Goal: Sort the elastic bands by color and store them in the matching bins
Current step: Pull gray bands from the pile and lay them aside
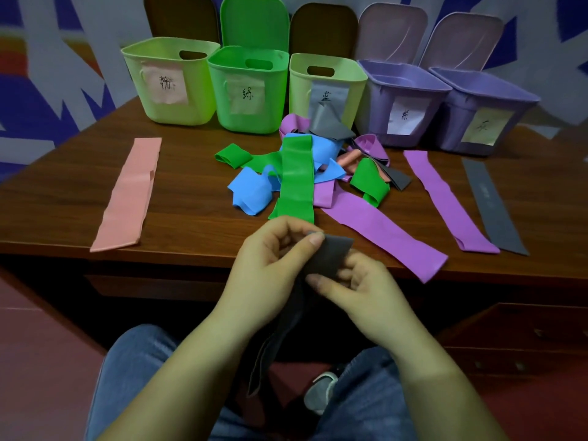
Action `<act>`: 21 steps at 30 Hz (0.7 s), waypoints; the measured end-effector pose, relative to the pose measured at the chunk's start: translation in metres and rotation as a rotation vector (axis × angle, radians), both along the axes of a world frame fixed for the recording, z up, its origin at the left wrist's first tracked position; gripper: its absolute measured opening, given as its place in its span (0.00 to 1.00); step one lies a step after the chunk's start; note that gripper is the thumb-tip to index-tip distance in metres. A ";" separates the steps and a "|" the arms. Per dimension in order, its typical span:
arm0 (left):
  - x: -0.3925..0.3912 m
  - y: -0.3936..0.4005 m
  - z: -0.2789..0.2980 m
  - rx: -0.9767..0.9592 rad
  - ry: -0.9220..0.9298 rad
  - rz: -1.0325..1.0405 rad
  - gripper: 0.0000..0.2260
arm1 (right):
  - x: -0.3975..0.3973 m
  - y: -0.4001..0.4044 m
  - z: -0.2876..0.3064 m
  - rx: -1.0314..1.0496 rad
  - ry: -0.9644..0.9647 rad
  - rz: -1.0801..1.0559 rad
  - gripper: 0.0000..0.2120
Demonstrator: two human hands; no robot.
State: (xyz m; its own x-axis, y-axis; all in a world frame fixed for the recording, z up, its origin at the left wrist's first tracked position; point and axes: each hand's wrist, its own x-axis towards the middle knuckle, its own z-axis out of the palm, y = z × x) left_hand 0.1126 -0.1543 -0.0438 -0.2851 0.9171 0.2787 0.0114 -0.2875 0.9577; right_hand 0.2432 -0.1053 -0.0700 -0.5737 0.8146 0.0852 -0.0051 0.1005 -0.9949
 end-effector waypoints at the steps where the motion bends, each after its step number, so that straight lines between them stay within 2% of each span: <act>1: 0.000 0.002 0.001 0.000 -0.024 0.002 0.06 | -0.002 -0.002 -0.005 -0.033 0.011 0.027 0.12; 6: -0.004 0.012 0.002 -0.036 -0.100 0.064 0.06 | -0.012 -0.007 -0.022 -0.148 0.025 0.114 0.11; 11: -0.008 0.028 0.011 -0.109 -0.196 0.016 0.06 | -0.014 -0.003 -0.022 -0.180 0.086 0.114 0.13; 16: -0.020 0.052 0.026 -0.193 -0.119 0.023 0.06 | -0.008 0.007 -0.003 -0.196 0.169 0.090 0.11; 21: -0.023 0.061 0.040 -0.243 -0.144 -0.092 0.03 | -0.004 0.016 0.011 -0.161 0.155 0.028 0.09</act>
